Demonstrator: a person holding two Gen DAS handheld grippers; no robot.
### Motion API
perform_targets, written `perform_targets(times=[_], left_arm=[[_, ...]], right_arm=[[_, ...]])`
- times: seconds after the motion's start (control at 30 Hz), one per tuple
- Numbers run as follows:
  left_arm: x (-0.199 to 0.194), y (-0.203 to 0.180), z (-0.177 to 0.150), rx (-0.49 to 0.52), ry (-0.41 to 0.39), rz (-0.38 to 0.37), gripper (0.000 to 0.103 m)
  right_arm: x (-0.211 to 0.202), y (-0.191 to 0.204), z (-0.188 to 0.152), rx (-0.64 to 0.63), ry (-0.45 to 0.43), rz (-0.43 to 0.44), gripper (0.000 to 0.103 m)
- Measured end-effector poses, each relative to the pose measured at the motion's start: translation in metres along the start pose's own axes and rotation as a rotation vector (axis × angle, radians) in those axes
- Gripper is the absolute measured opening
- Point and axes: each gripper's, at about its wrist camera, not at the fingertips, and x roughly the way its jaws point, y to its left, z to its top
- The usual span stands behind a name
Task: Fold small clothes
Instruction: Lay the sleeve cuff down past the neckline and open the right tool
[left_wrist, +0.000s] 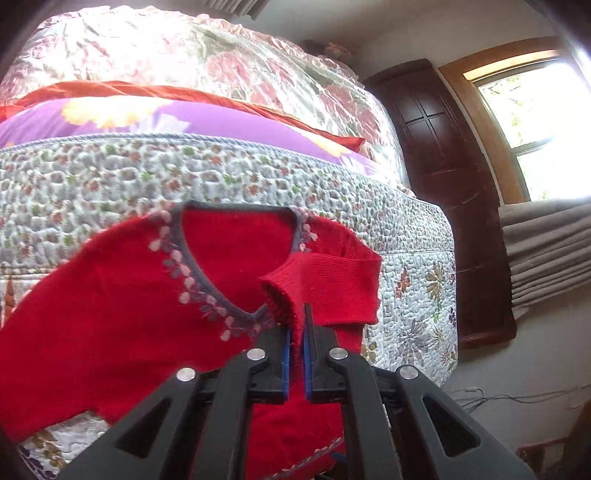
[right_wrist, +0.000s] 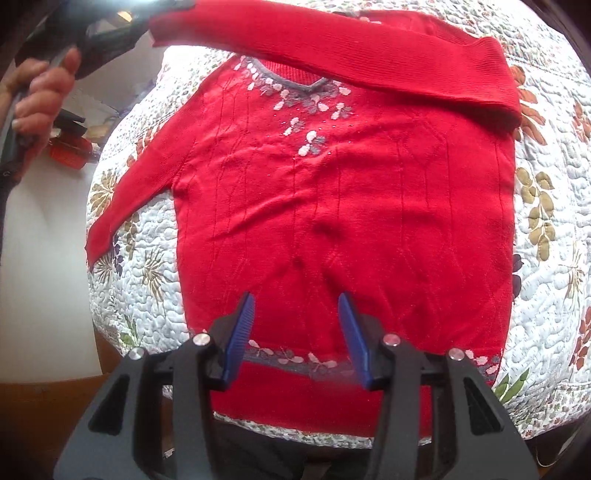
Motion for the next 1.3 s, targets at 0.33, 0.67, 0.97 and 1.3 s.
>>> perform_targets(times=[0.33, 0.67, 0.97, 1.3], left_arm=[[-0.015, 0.115, -0.018, -0.122, 0.022, 0.055, 0.004], [-0.014, 0.157, -0.032, -0.188, 0.021, 0.081, 0.005], [0.01, 0.195, -0.041, -0.254, 0.052, 0.1, 0.004], [-0.007, 0.228, -0.054, -0.405, -0.071, 0.178, 0.026]], right_arm=[[0.009, 0.01, -0.002, -0.011, 0.031, -0.005, 0.047], [0.013, 0.012, 0.0, -0.014, 0.042, -0.011, 0.047], [0.018, 0.01, 0.001, -0.01, 0.057, -0.017, 0.047], [0.018, 0.01, 0.001, -0.017, 0.064, -0.02, 0.047]])
